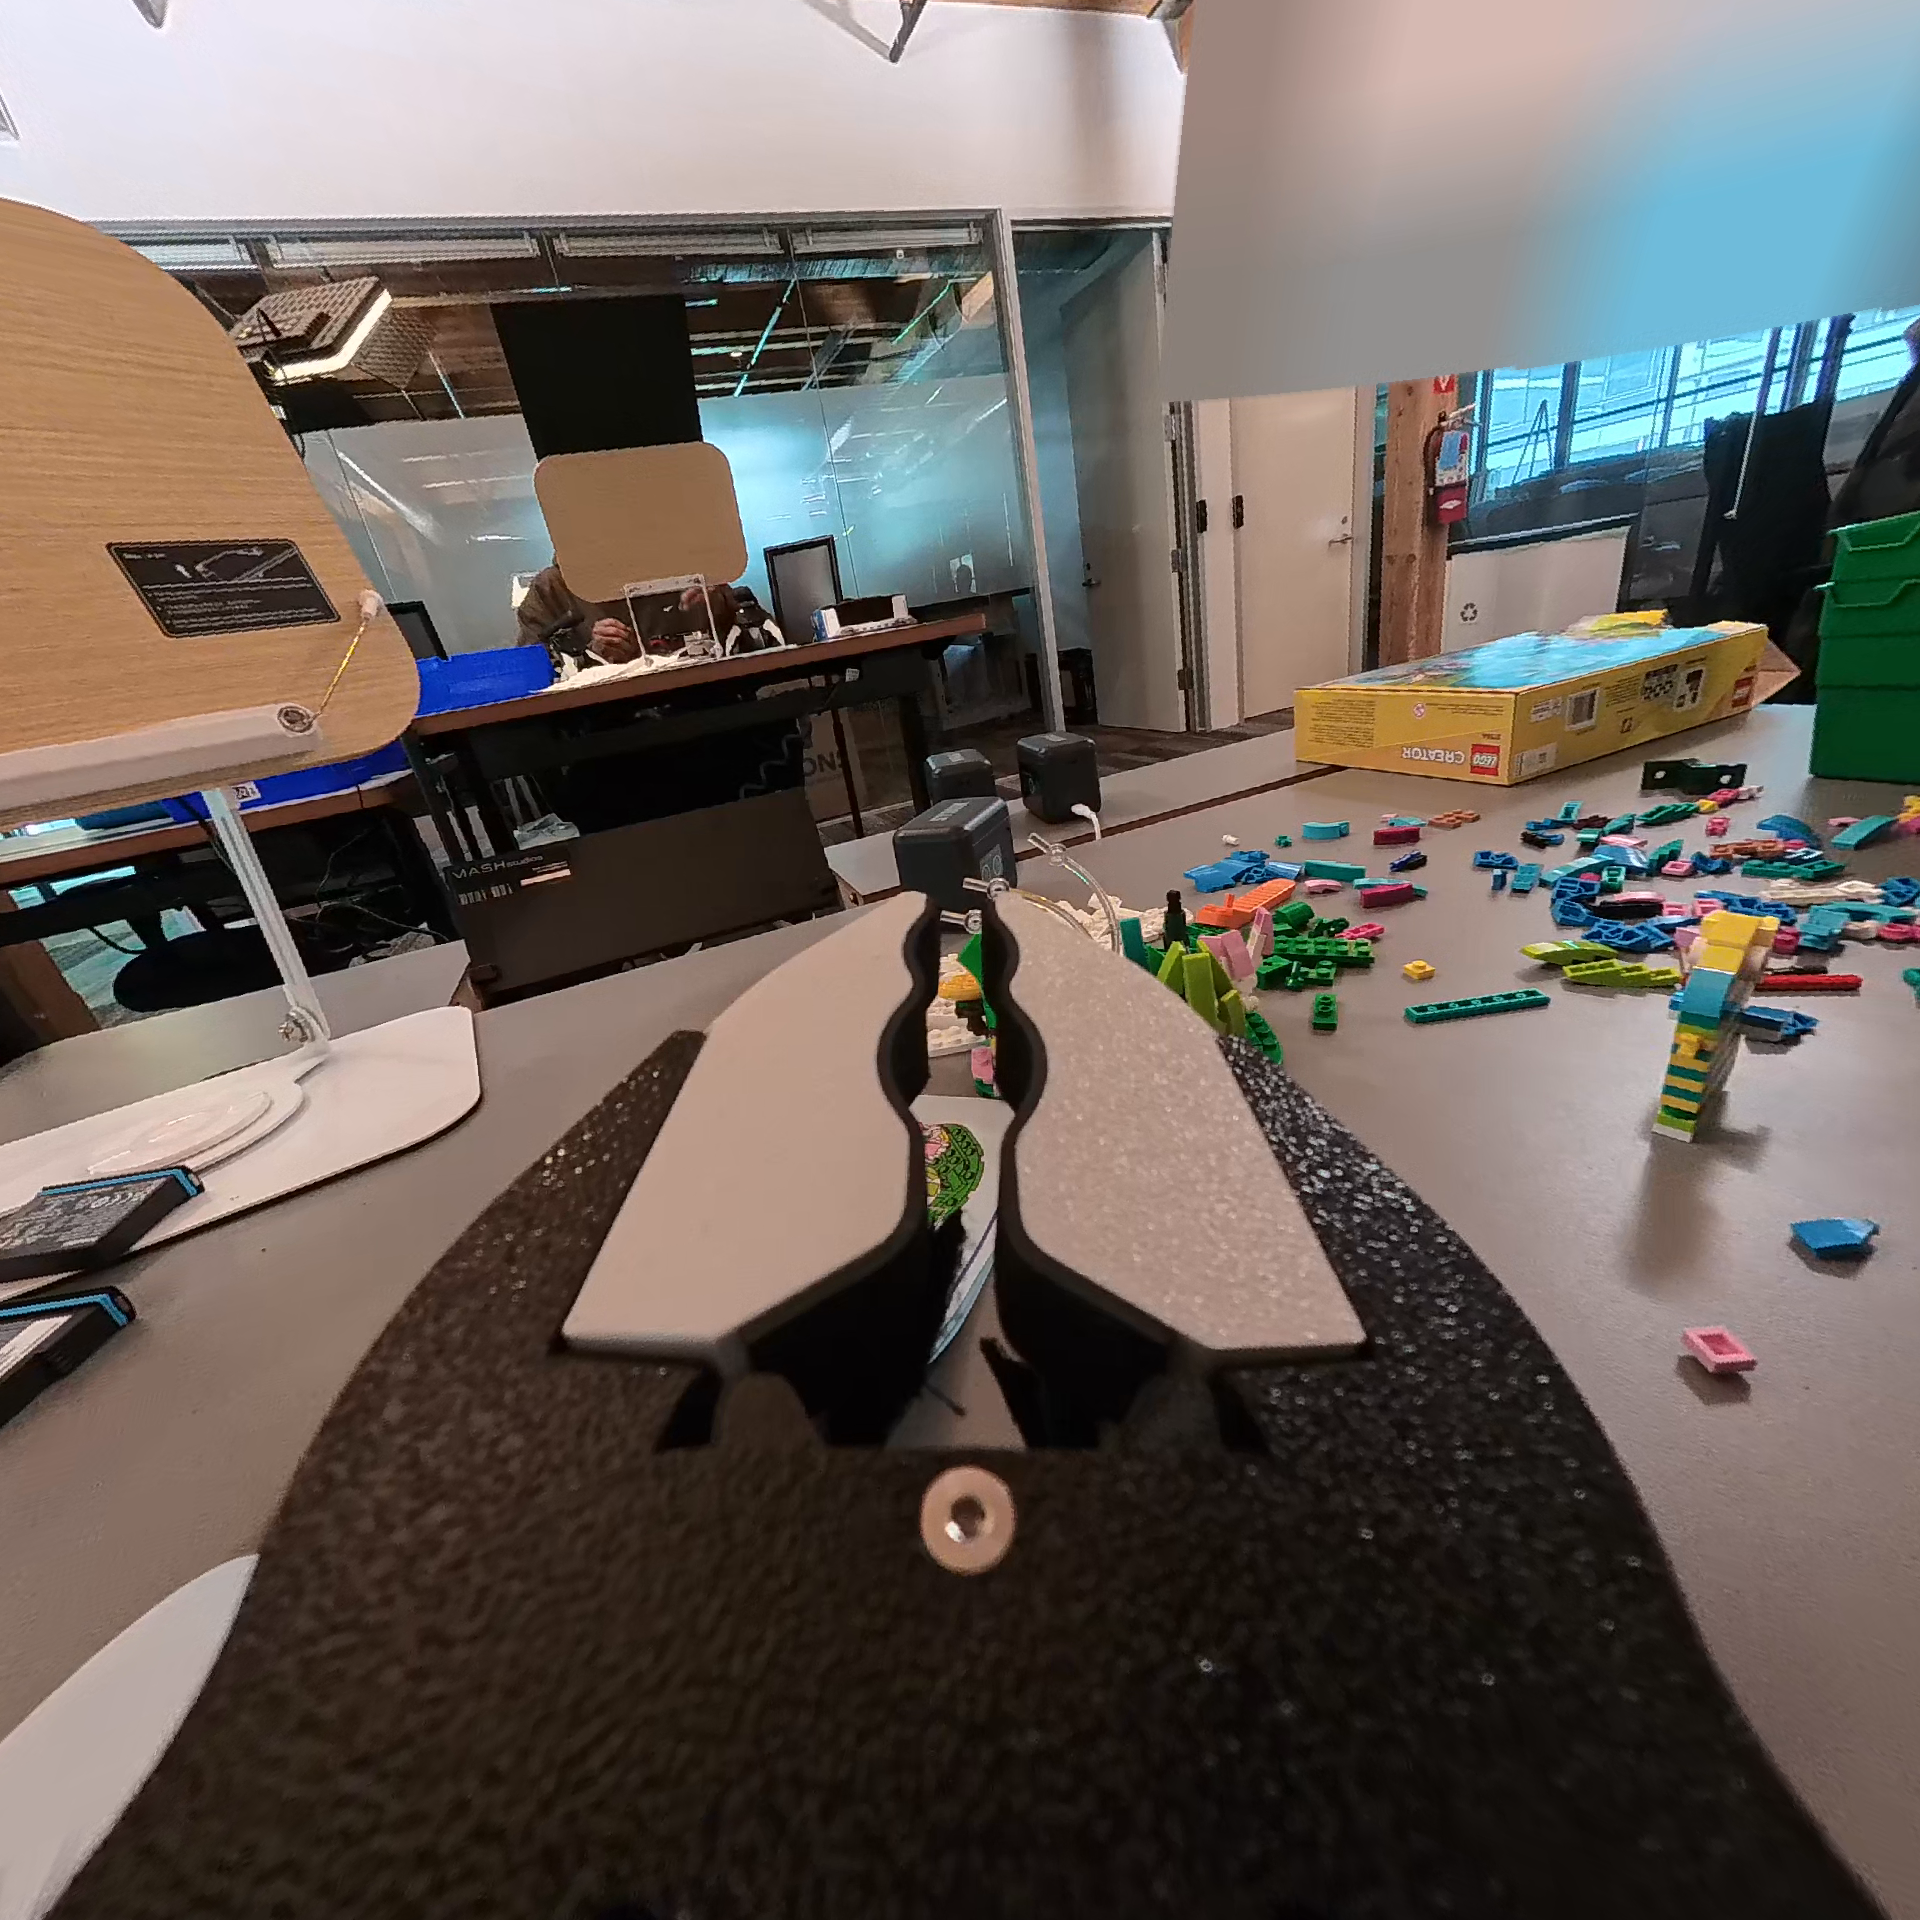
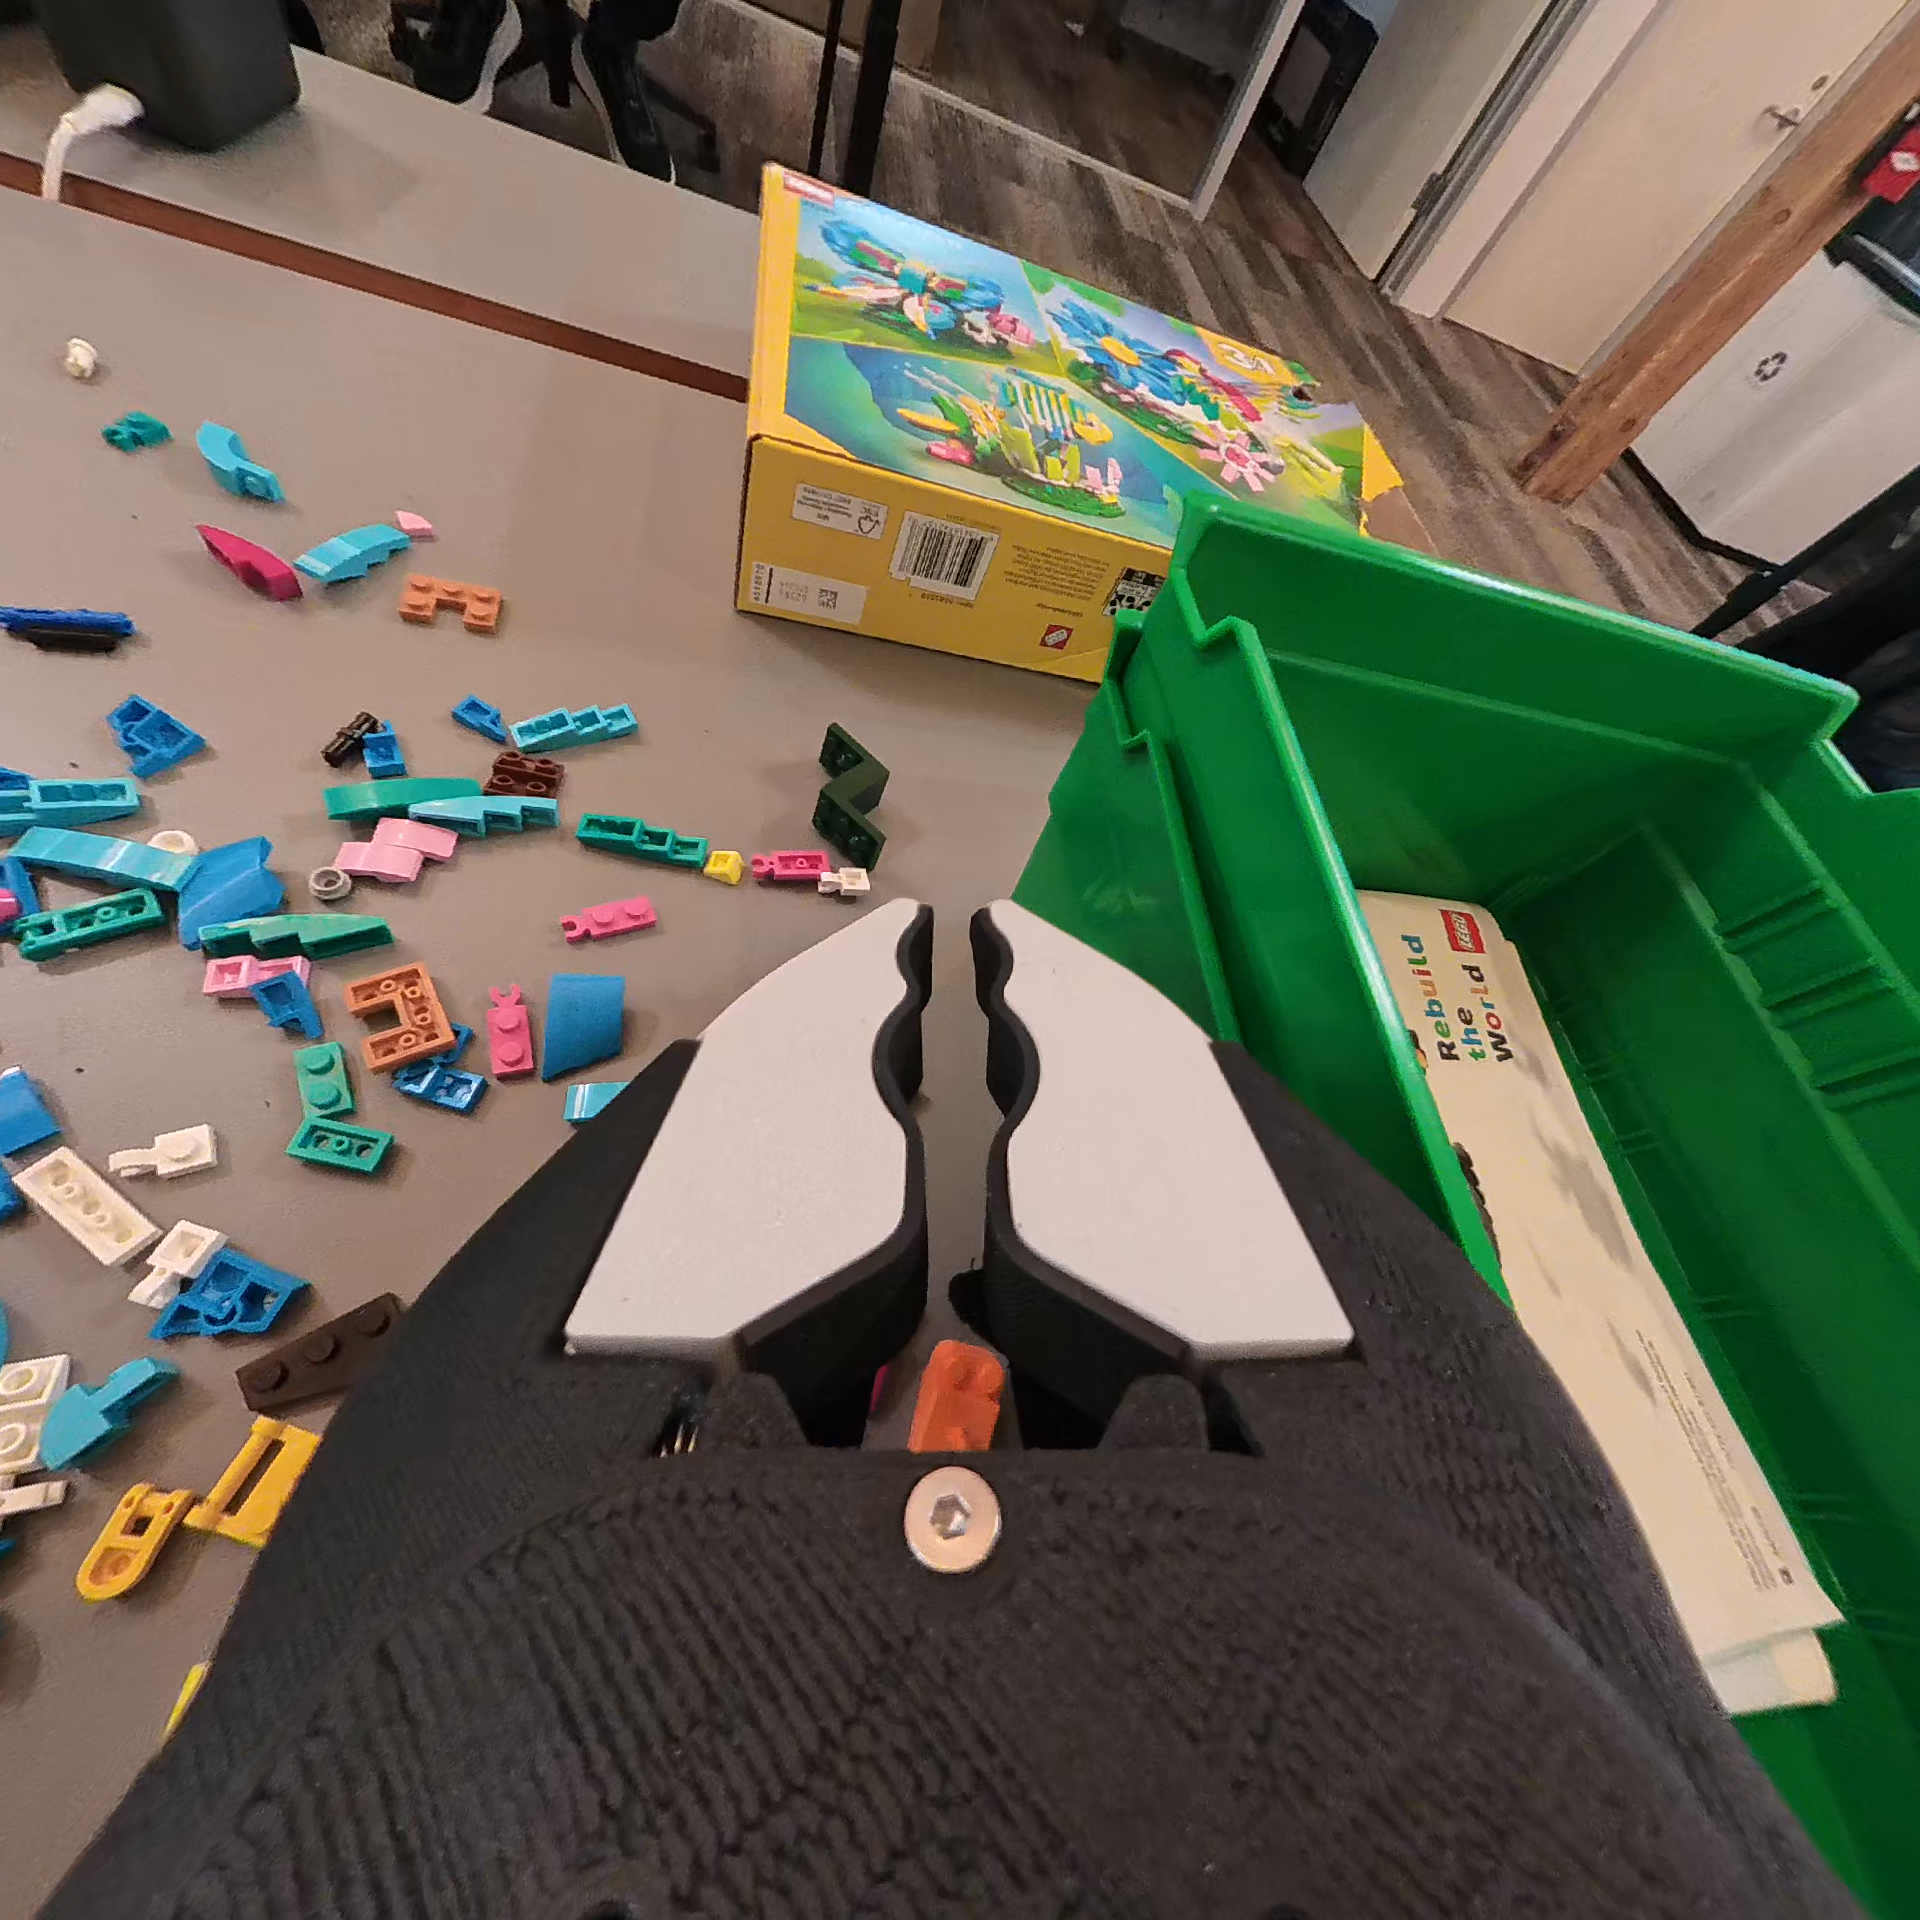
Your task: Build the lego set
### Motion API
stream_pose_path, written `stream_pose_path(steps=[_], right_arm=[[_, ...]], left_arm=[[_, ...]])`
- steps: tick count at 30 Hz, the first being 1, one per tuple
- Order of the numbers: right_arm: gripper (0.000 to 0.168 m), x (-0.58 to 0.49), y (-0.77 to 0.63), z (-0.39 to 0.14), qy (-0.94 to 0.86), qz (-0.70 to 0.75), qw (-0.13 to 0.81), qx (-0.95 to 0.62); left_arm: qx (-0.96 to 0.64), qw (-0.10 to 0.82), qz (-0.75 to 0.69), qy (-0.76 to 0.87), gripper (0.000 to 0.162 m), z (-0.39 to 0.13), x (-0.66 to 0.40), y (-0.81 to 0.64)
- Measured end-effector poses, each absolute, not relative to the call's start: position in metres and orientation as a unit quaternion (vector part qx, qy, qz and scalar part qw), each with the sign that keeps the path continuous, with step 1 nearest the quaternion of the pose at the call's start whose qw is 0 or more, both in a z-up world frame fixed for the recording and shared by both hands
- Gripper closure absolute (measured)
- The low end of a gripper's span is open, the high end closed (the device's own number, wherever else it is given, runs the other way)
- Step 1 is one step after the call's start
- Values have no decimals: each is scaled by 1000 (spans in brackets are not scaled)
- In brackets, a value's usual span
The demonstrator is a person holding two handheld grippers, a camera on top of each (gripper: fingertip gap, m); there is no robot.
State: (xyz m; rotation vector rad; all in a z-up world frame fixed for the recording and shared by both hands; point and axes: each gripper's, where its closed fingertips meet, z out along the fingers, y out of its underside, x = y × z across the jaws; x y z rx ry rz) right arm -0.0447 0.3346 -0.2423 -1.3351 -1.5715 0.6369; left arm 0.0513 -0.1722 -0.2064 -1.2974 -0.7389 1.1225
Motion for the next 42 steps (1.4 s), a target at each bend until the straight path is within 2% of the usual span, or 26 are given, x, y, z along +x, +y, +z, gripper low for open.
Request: stream_pose_path(steps=[13, 42], right_arm=[[162, -48, 327, -238, -648, 258, 492, -521], [162, -55, 315, -243, -666, 247, 489, -505]], left_arm=[[-559, 593, 487, -314, 155, -204, 52, -173], [-676, 548, 468, -150, 162, -225, 68, -116]])
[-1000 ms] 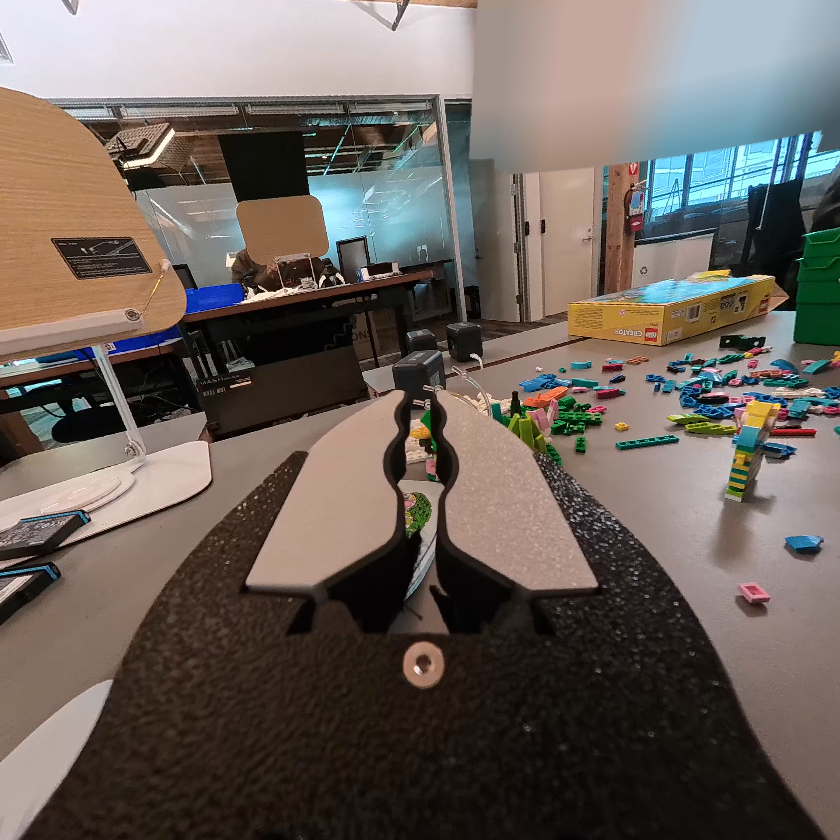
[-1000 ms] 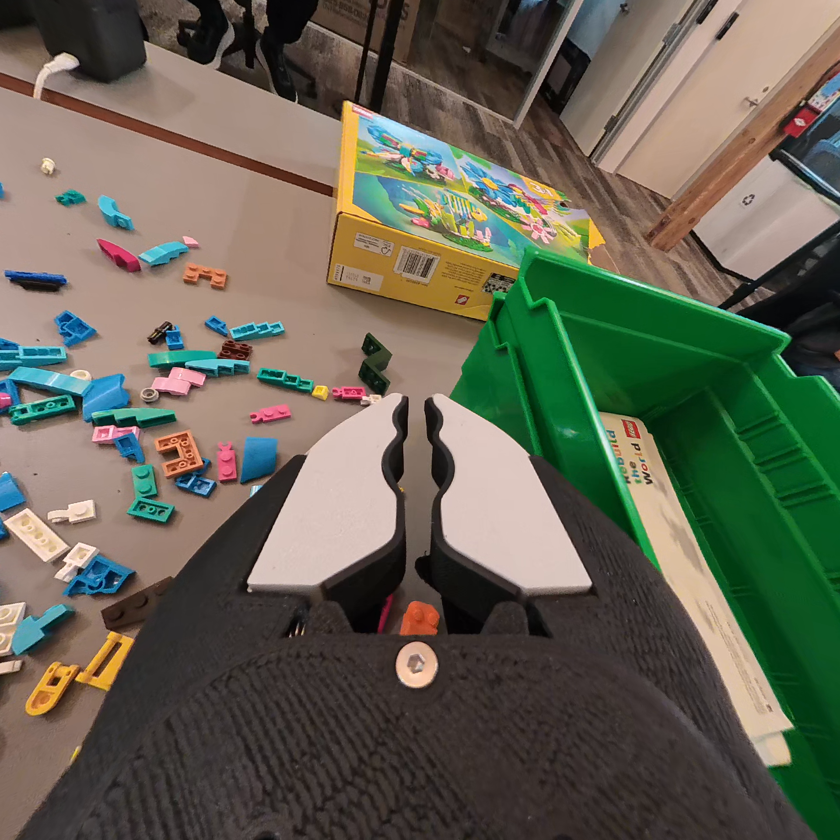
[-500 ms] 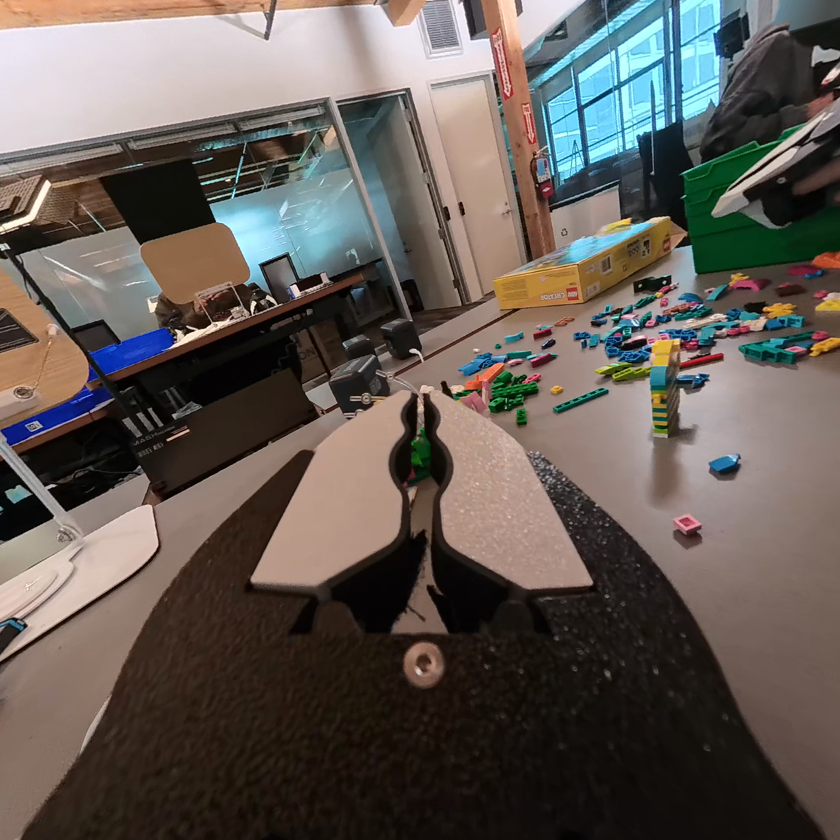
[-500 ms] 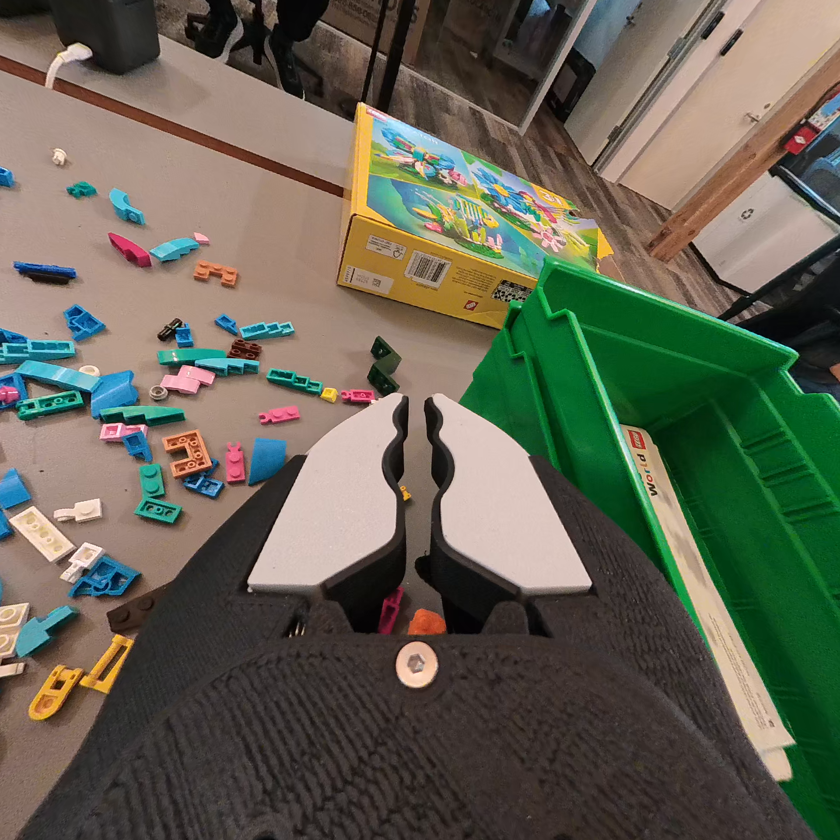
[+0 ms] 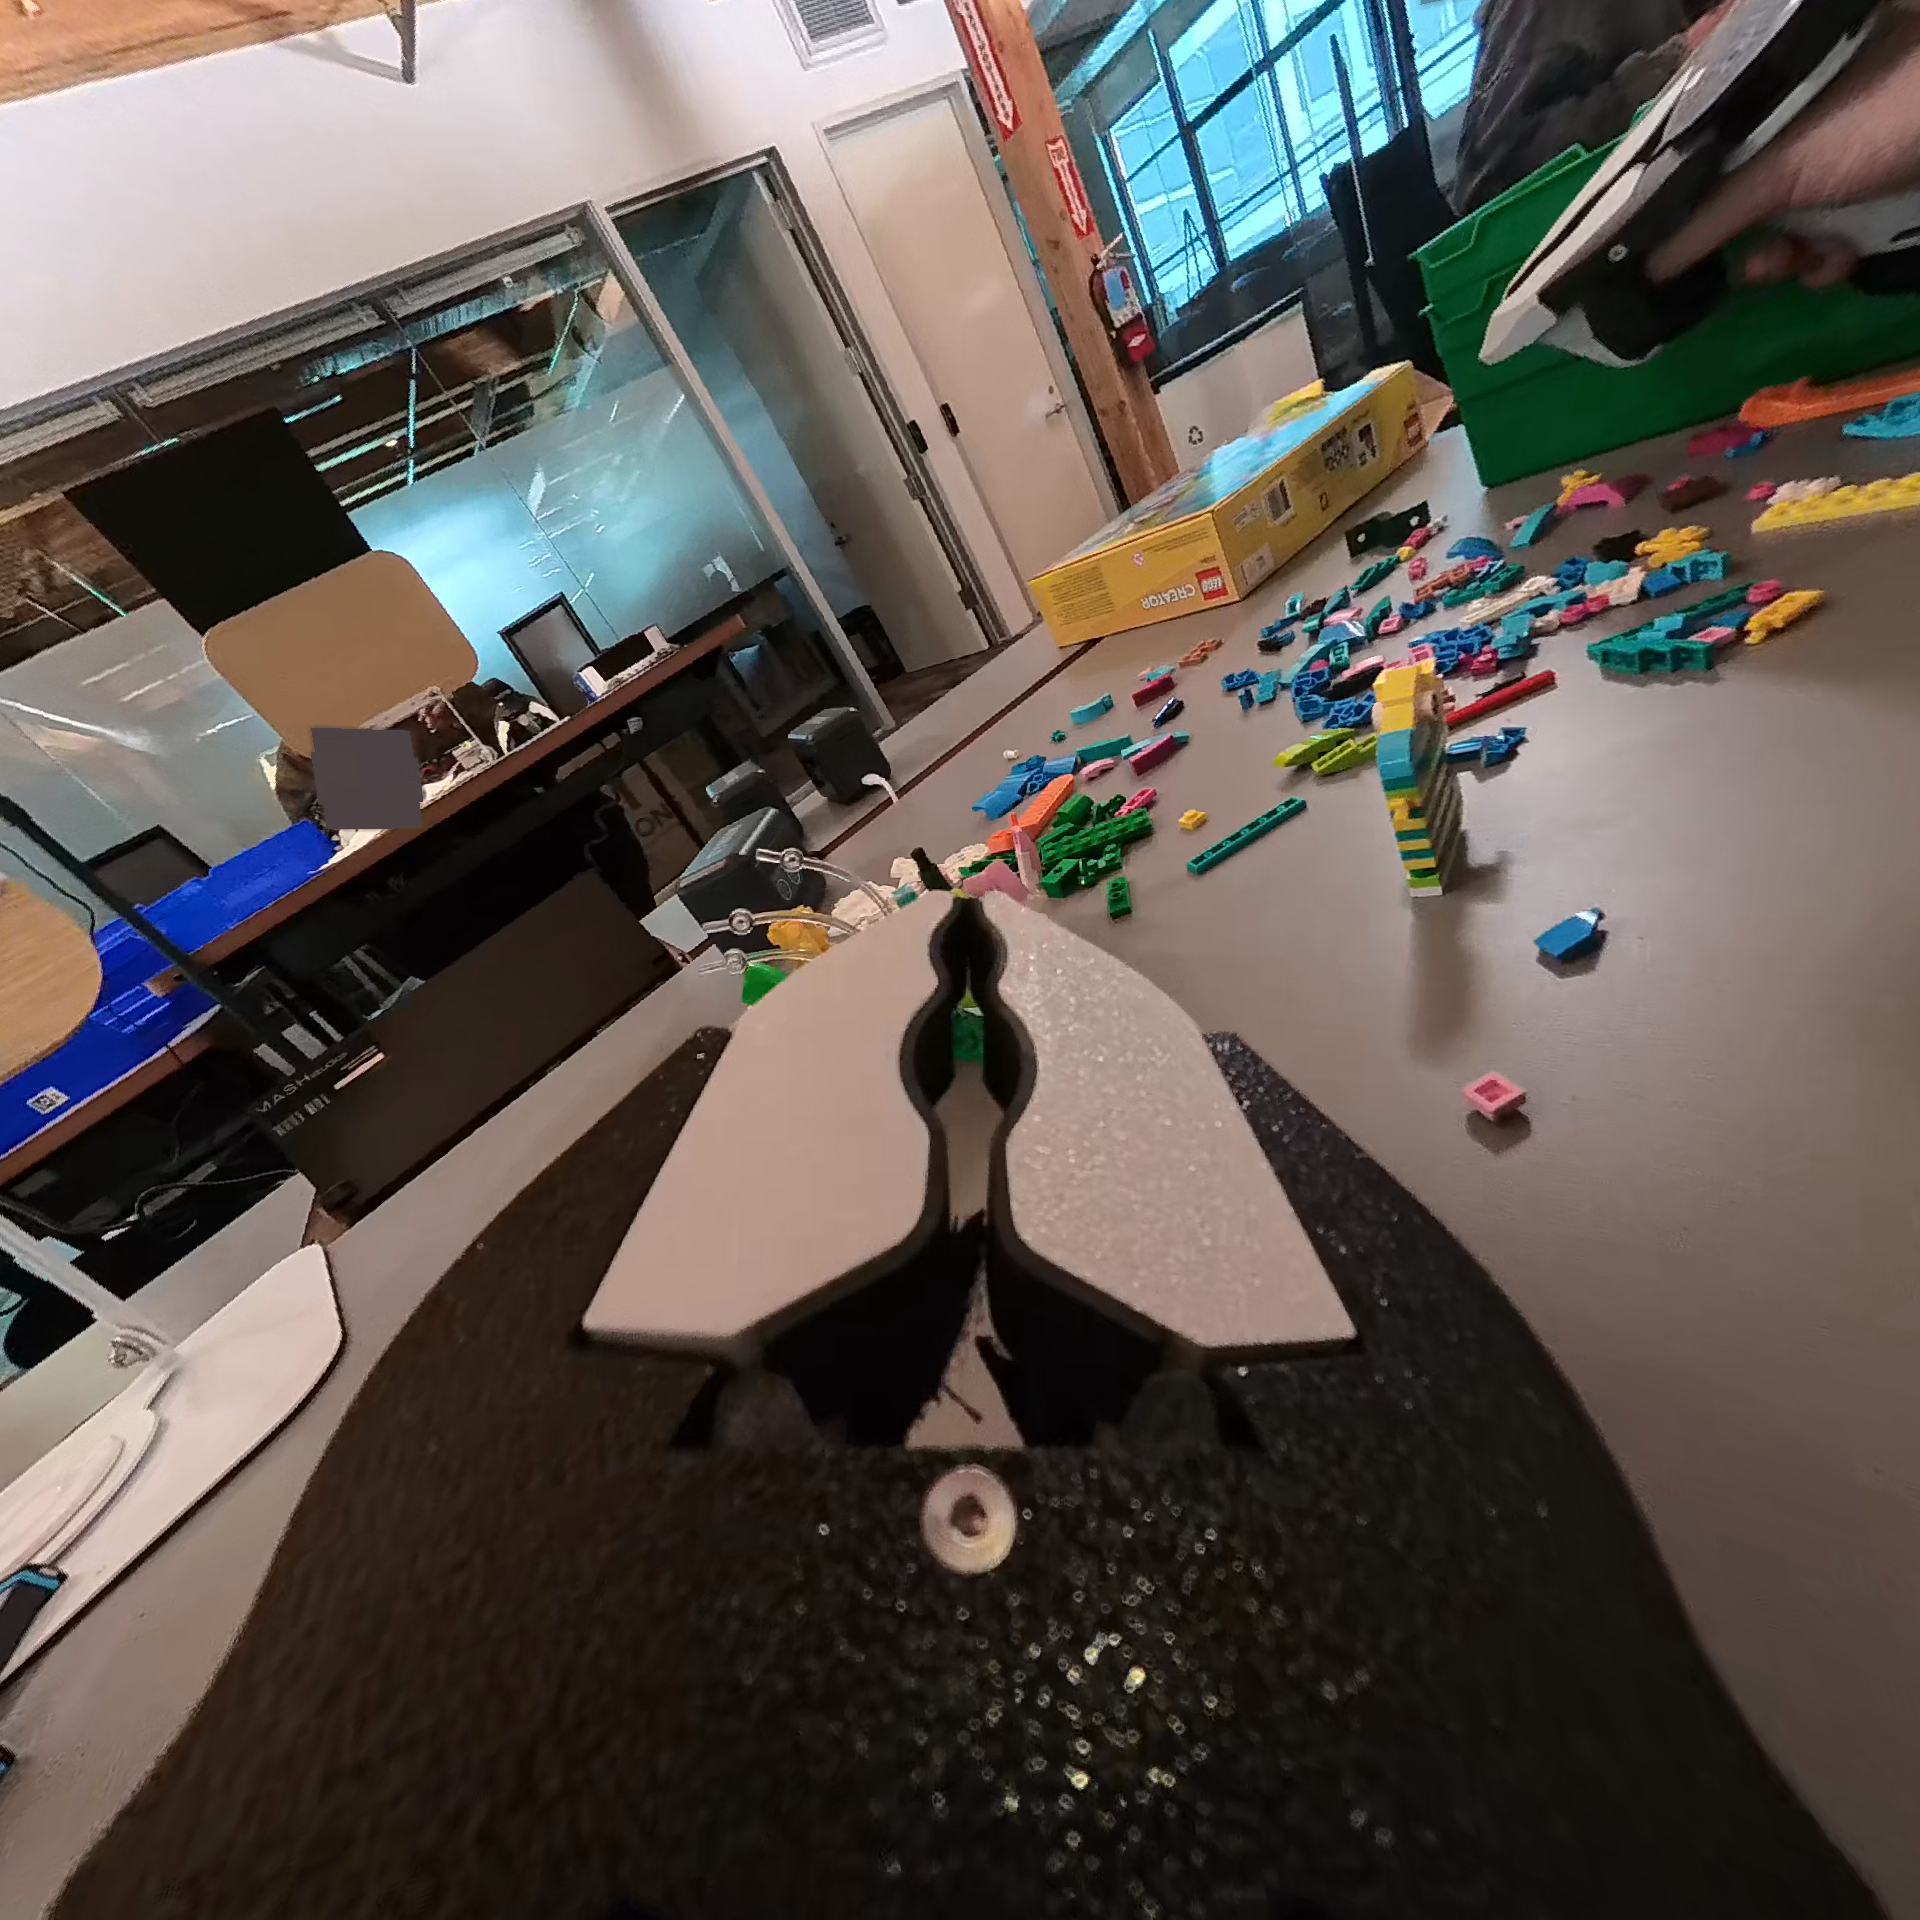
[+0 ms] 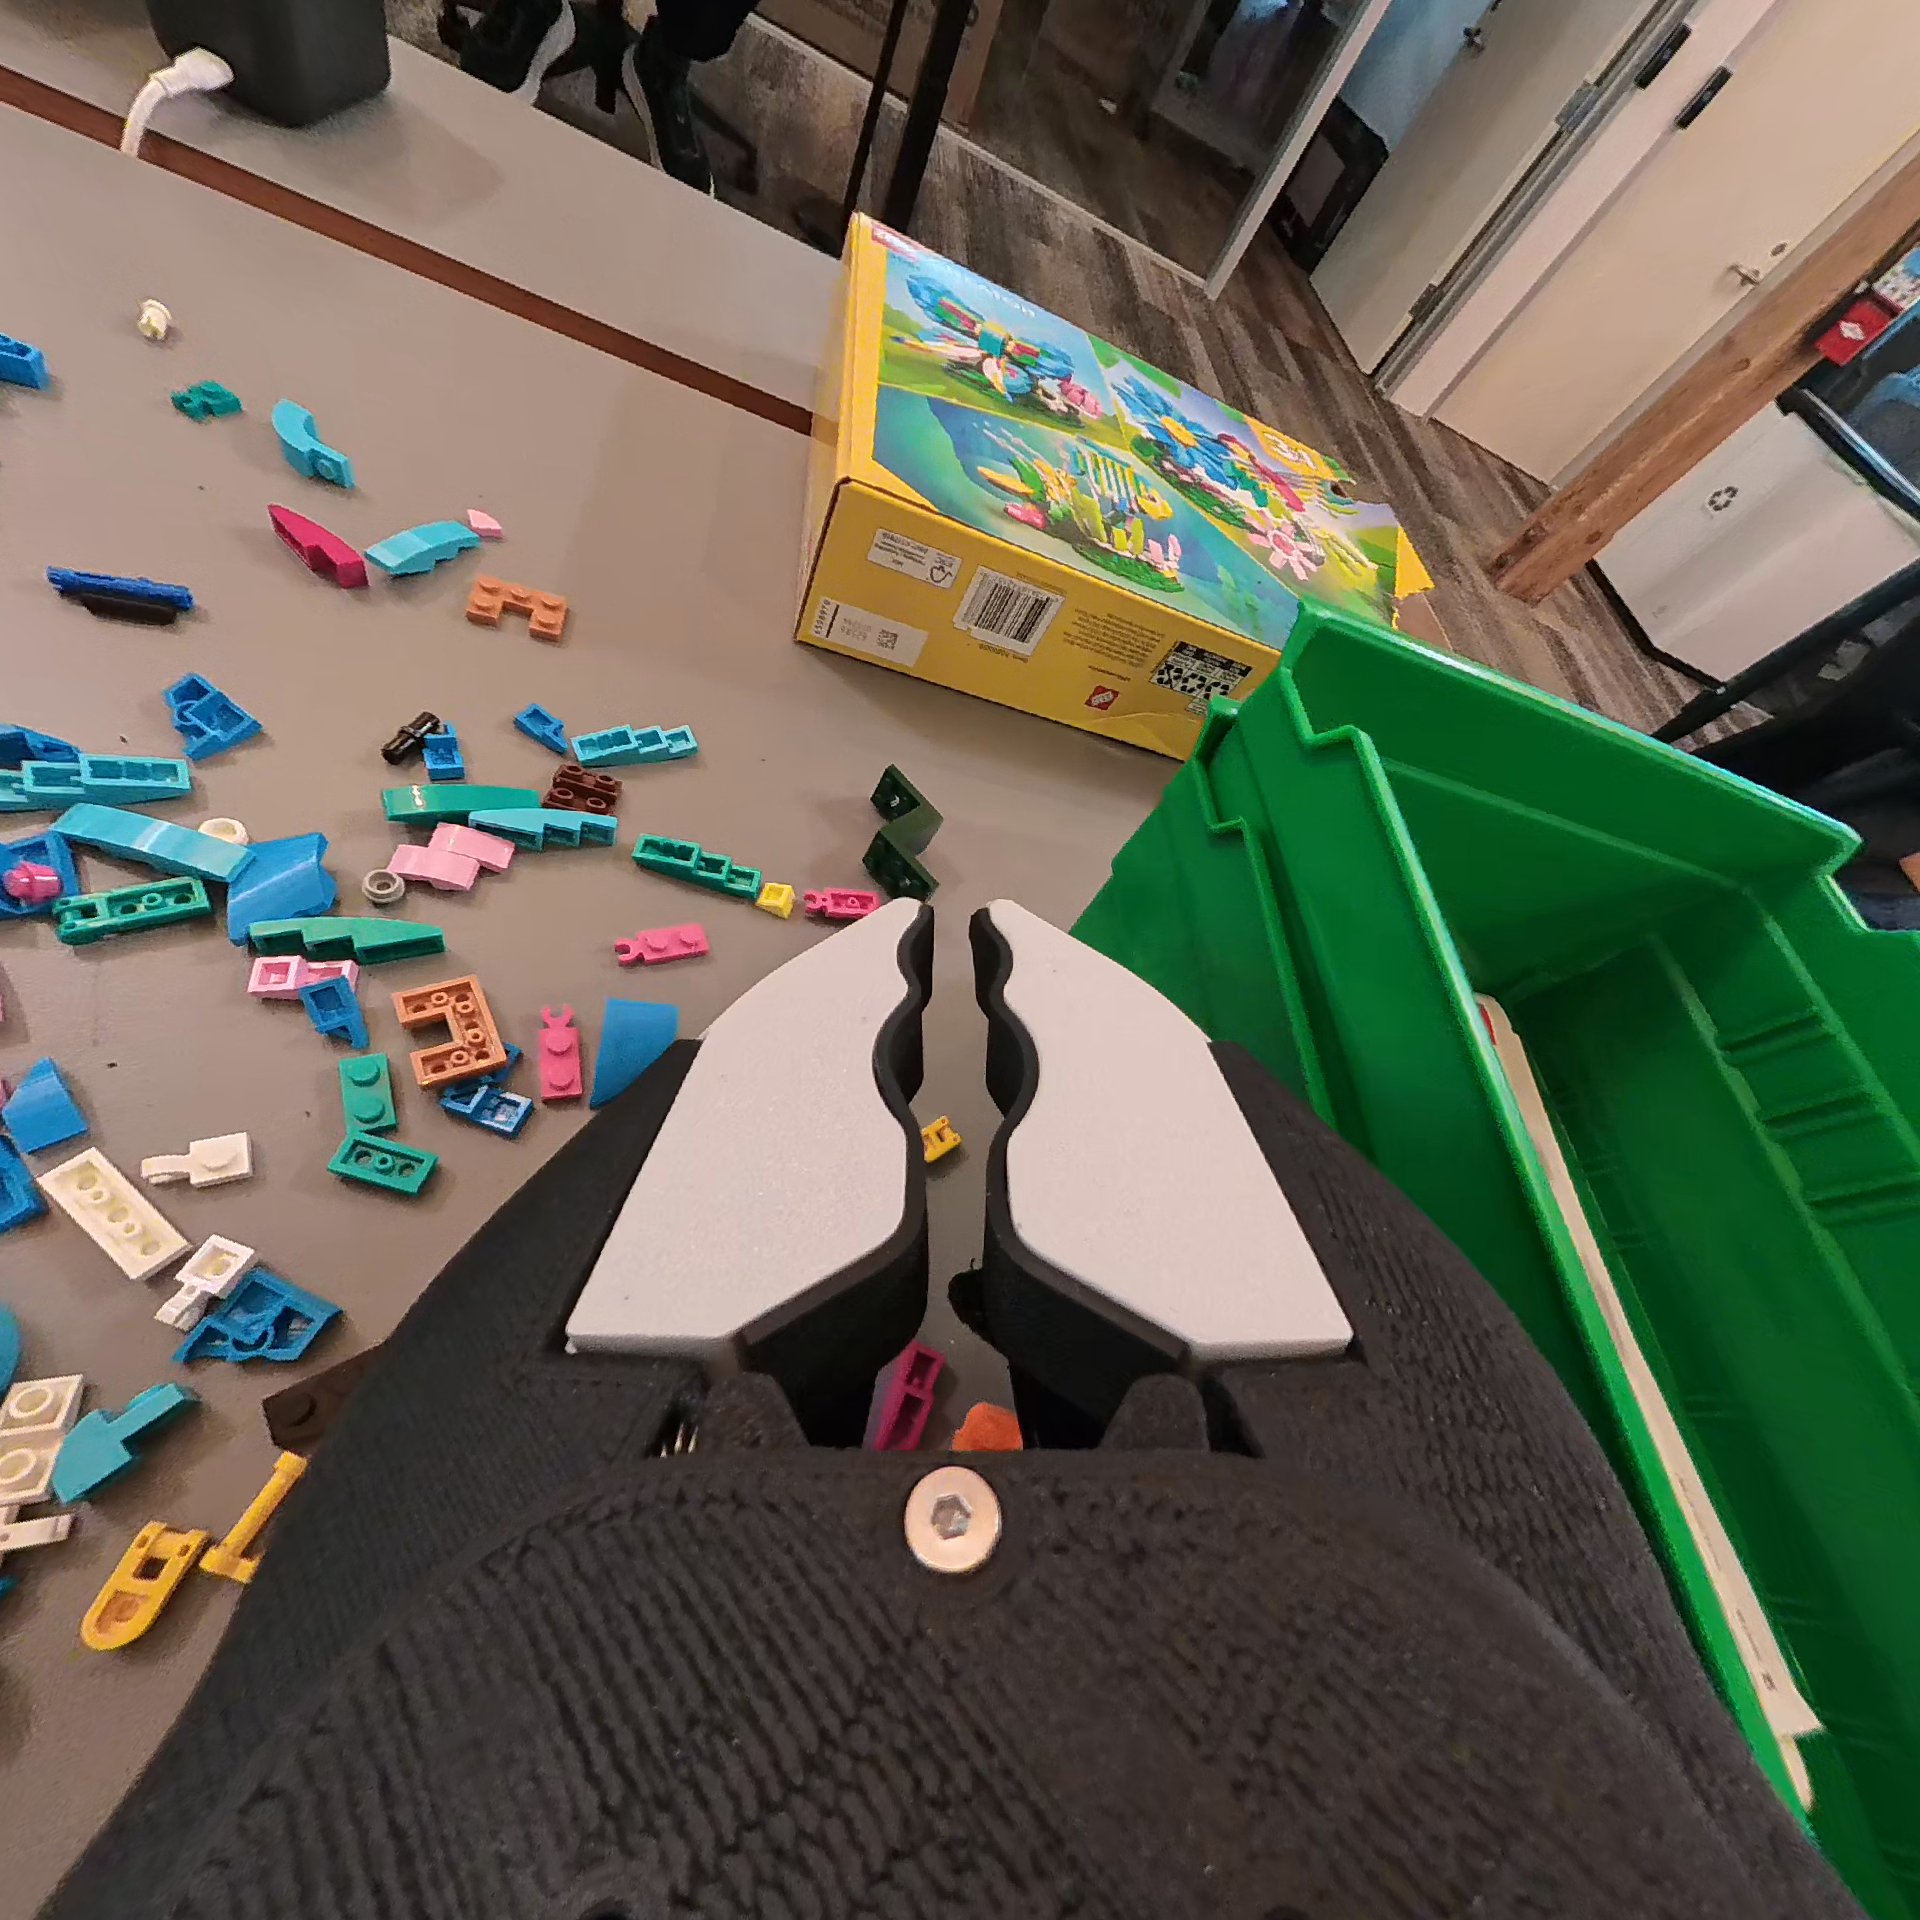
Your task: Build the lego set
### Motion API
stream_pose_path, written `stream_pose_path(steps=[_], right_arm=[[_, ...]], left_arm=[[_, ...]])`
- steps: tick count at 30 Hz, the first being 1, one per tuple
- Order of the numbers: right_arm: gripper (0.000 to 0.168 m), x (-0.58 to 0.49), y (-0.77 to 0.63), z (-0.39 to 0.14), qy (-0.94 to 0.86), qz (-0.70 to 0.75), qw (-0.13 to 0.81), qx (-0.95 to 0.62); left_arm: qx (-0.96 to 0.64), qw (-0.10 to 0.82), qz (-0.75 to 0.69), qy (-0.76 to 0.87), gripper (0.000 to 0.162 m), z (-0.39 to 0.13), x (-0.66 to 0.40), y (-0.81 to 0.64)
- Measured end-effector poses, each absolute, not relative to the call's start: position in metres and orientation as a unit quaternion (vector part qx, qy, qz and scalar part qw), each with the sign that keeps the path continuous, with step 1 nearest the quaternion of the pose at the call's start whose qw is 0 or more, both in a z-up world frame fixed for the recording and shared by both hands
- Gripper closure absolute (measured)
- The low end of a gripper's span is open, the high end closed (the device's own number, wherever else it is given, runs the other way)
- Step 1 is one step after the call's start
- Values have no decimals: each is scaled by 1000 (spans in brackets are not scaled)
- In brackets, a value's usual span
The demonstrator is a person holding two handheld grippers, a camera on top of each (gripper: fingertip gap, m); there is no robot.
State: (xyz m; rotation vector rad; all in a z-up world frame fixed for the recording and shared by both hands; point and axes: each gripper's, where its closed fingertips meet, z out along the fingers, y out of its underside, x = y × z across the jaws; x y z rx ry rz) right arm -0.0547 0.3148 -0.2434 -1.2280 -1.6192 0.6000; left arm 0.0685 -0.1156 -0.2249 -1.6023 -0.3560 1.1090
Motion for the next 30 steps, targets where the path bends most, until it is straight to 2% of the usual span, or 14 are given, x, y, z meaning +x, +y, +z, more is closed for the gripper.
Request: stream_pose_path(steps=[15, 30], right_arm=[[168, -58, 303, -246, -681, 254, 475, -496], [167, -60, 291, -250, -697, 263, 469, -475]], left_arm=[[-654, 578, 458, -169, 162, -216, 70, -122], [-662, 570, 459, -162, 162, -219, 71, -119]])
